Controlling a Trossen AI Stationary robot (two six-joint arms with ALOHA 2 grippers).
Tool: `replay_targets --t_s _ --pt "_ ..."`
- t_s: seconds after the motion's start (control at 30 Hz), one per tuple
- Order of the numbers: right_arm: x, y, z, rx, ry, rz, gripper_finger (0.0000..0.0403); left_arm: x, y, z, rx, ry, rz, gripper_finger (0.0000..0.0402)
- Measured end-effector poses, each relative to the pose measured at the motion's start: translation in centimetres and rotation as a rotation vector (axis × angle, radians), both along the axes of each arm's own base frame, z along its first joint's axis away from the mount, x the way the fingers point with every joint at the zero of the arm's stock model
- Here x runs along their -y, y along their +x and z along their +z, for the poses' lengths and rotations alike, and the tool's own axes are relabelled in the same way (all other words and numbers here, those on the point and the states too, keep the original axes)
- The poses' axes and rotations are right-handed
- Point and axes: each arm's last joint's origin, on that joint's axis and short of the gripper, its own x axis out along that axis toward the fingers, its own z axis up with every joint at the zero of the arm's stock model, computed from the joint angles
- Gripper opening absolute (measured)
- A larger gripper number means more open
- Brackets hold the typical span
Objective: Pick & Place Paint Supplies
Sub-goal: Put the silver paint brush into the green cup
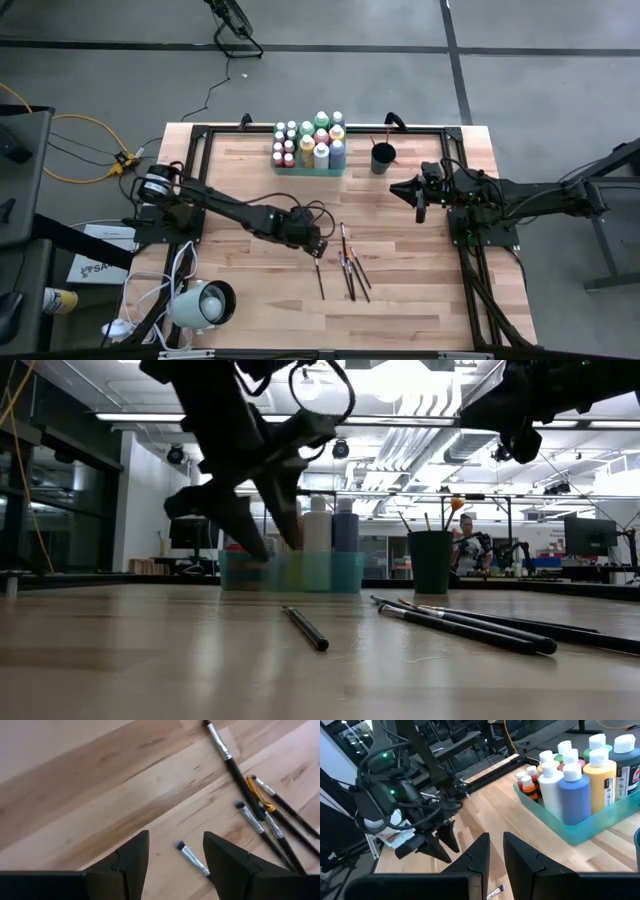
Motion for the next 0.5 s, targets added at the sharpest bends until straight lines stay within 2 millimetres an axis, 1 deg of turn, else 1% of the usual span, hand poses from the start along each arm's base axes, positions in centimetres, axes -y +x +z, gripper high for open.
replay_targets --t_s 0.1,0.23,0.37,0.43,0.5 --pt "0.0 0.0 0.0 -0.001 0.0 0.0 0.0048 0.2 0.3 -0.1 0.025 -0.028 0.033 0.0183" --pt "0.0 0.0 0.0 0.0 0.0 -0.001 0.0048 0.2 0.3 -0.4 0.008 -0.054 0.036 0.0183" --pt "0.0 0.0 0.0 -0.001 0.0 0.001 0.0048 0.4 0.3 -1.1 -0.022 -0.071 0.035 0.0183" --pt "0.0 0.0 0.0 -0.001 0.0 0.001 0.0048 0.6 0.9 -1.5 0.001 -0.091 0.043 0.0183" --pt "0.0 0.0 0.0 -0.001 -0.002 0.002 0.0048 0.7 0.7 -2.0 -0.032 -0.102 0.043 0.0183"
